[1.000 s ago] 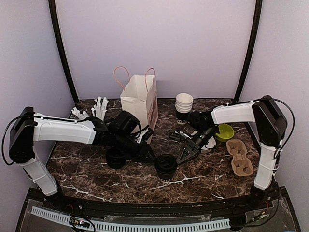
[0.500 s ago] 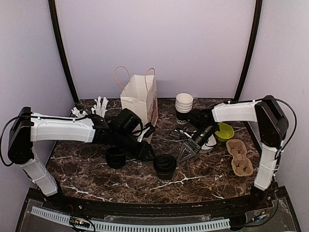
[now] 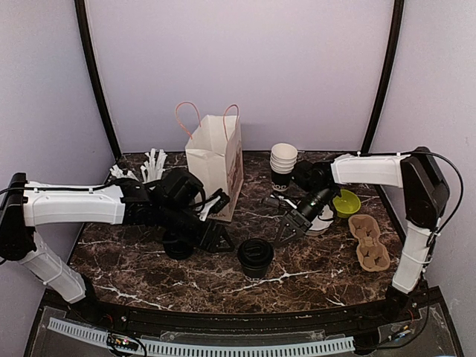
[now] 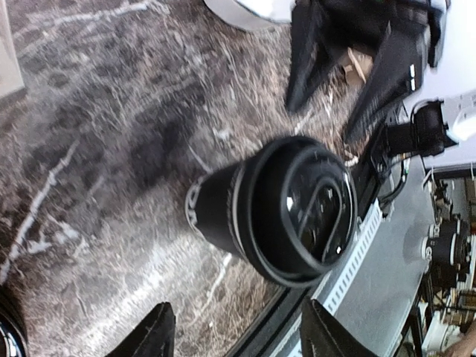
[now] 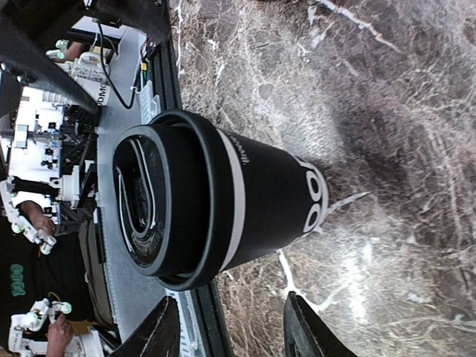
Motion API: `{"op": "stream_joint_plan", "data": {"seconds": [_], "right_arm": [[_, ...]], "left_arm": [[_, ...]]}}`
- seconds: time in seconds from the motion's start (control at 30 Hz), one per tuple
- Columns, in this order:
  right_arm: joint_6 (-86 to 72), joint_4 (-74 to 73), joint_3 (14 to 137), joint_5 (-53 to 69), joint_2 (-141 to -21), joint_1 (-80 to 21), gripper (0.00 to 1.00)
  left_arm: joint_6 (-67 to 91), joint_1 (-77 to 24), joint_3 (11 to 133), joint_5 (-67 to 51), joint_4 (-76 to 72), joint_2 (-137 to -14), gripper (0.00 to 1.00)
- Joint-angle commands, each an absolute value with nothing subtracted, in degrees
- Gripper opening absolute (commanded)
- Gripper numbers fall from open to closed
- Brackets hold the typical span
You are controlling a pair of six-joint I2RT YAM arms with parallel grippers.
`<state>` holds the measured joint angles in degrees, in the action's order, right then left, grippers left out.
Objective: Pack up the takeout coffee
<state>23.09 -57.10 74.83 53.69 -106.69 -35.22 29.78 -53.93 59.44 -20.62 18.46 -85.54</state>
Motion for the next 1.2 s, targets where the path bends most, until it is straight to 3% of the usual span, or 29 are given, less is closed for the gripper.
{"op": "stream_joint_plan", "data": {"seconds": [0.0,0.43,1.17], "right_arm": [[24.9,-56.8,77.5,51.3,-105.2,-34.8,0.47],[29.2,-58.6,76.8,57.8,-106.6,-35.3,0.50],[29.6,-58.1,71.4,53.7,-100.9,-38.0,0.52]], "left_arm": [[30.0,-56.2,55.9,-23.9,18.2,-83.4,0.61],[26.8,-59.3,57.2,-22.6,13.4,-88.7,0.61],[20.7,-54.6,62.7,-17.4,19.5,-92.2,0.59]]}}
